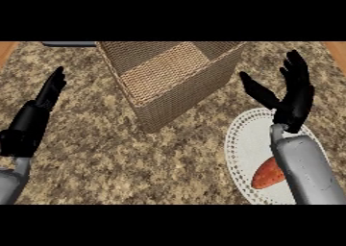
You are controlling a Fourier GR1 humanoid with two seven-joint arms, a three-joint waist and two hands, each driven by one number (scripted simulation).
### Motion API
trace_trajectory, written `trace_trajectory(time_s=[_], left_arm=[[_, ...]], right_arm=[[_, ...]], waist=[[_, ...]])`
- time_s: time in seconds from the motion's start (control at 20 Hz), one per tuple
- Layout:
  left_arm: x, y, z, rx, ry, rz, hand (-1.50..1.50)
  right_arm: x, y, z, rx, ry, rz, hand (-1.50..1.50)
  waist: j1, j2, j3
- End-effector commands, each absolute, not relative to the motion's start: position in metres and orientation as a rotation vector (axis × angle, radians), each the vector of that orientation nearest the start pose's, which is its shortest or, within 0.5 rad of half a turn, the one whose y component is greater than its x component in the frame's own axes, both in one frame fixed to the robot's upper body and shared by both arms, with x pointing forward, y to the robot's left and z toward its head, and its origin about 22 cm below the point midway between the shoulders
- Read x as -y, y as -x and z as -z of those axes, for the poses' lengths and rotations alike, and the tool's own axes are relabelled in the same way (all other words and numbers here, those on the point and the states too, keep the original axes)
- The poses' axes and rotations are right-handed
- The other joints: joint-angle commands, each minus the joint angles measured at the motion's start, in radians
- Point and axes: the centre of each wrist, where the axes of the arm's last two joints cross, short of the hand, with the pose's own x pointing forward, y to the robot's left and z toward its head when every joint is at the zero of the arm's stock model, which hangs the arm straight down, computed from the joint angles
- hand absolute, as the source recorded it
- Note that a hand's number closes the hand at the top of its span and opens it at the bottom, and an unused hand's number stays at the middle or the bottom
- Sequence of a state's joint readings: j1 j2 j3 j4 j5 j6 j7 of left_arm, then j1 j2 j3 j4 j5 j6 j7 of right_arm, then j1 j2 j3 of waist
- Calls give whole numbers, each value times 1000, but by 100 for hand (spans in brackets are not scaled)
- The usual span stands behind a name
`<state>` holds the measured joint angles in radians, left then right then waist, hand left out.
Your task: Pick the sweet potato from the placemat and place it in the basket
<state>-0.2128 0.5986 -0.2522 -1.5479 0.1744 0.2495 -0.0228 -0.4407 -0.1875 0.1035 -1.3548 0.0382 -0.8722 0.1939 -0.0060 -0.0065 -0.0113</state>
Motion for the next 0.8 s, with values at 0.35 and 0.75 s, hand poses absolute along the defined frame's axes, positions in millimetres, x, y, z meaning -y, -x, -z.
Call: trace_trajectory(time_s=[0.35,0.75], left_arm=[[-295,-281,-73,1694,-337,373,0],[-299,-280,-69,1681,-336,375,0]], right_arm=[[288,-339,-72,987,848,-301,-150],[268,-347,-189,720,668,-609,-150]], waist=[[-19,-18,-8],[-24,-13,4]])
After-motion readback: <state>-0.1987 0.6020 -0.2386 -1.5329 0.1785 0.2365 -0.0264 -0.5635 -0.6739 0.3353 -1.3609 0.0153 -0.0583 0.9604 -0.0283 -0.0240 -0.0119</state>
